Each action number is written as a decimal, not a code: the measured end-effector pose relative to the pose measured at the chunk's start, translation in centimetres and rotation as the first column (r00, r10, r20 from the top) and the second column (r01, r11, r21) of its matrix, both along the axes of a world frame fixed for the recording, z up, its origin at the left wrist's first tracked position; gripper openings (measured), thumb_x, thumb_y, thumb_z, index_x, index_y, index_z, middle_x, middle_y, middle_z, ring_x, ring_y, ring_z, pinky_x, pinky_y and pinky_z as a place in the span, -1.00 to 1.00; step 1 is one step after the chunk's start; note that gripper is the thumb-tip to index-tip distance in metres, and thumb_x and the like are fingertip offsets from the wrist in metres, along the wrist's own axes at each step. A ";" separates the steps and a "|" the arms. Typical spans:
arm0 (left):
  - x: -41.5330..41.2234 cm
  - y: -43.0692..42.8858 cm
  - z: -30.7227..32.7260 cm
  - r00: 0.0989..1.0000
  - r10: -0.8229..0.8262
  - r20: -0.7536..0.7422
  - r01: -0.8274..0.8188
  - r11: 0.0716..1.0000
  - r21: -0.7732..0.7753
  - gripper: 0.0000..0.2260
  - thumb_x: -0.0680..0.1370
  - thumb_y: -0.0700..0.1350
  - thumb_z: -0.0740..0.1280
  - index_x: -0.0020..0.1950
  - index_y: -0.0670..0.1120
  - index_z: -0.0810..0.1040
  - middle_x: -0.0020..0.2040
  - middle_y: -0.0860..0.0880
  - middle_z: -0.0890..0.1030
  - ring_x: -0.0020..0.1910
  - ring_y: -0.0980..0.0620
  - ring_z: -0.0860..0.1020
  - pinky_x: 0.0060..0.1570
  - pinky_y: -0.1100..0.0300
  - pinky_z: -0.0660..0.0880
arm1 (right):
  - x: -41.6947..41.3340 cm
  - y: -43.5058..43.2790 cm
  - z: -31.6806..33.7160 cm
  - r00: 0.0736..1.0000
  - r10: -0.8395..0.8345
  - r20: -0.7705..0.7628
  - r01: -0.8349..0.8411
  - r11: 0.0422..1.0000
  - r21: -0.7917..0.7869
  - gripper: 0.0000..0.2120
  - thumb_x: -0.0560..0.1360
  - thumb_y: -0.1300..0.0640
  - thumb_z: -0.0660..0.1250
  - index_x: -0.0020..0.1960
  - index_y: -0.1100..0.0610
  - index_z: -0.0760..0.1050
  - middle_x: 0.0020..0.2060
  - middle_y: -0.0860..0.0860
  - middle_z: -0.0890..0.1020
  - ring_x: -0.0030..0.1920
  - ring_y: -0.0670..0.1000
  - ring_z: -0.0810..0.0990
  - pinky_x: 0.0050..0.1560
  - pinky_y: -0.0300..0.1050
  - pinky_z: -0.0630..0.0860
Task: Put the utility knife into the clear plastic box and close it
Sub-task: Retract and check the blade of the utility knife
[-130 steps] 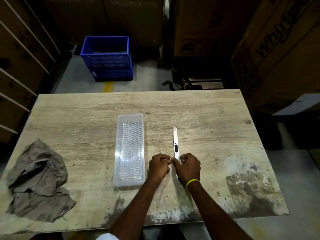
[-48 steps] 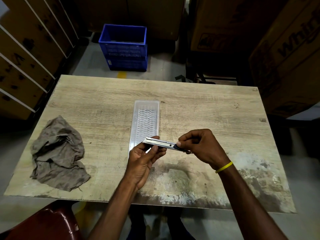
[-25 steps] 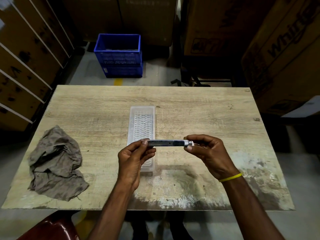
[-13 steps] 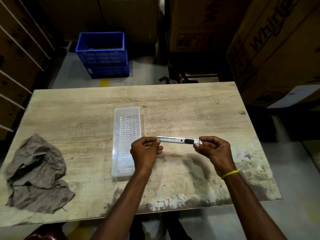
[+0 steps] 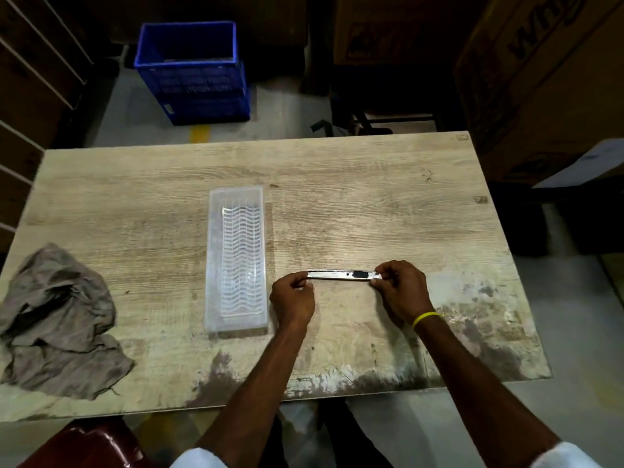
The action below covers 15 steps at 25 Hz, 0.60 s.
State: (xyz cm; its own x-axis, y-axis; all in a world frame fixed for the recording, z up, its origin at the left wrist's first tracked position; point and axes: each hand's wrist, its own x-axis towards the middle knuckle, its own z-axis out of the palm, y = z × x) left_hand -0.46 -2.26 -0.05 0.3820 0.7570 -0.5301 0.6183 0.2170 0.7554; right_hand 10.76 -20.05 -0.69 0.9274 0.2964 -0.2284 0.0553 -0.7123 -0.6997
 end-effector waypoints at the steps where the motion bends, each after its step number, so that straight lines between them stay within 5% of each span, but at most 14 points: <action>1: -0.1 0.0 0.0 1.000 -0.010 0.001 0.010 1.000 0.010 -0.78 0.49 -0.35 0.43 0.10 -0.20 0.73 0.00 -0.16 0.74 -0.05 -0.04 0.67 -0.05 0.29 0.49 | 0.0 0.0 -0.4 0.998 0.021 0.061 -0.020 1.000 -0.023 -0.79 0.33 0.23 0.59 -0.05 0.14 0.68 -0.22 0.05 0.62 -0.23 -0.02 0.57 -0.11 -0.18 0.48; 10: -0.2 0.3 0.6 0.995 -0.095 -0.022 0.095 0.995 -0.007 -0.67 0.51 -0.18 0.47 0.28 -0.13 0.66 0.19 -0.09 0.72 0.17 0.00 0.65 0.11 0.26 0.47 | 0.4 0.6 -1.0 0.996 -0.084 0.017 0.084 0.996 -0.009 -0.72 0.31 0.18 0.60 0.02 0.13 0.73 -0.13 0.09 0.70 -0.11 0.03 0.63 -0.02 -0.13 0.51; 15: -1.5 0.1 3.9 0.980 -0.194 0.046 0.196 0.980 -0.036 -0.56 0.52 -0.10 0.49 0.40 -0.09 0.56 0.20 0.06 0.63 0.05 0.16 0.60 0.02 0.33 0.47 | -0.6 1.2 0.3 0.989 -0.146 -0.036 0.148 0.987 0.063 -0.51 0.30 0.25 0.58 0.21 0.09 0.58 -0.20 0.05 0.64 -0.19 0.03 0.62 -0.02 -0.14 0.54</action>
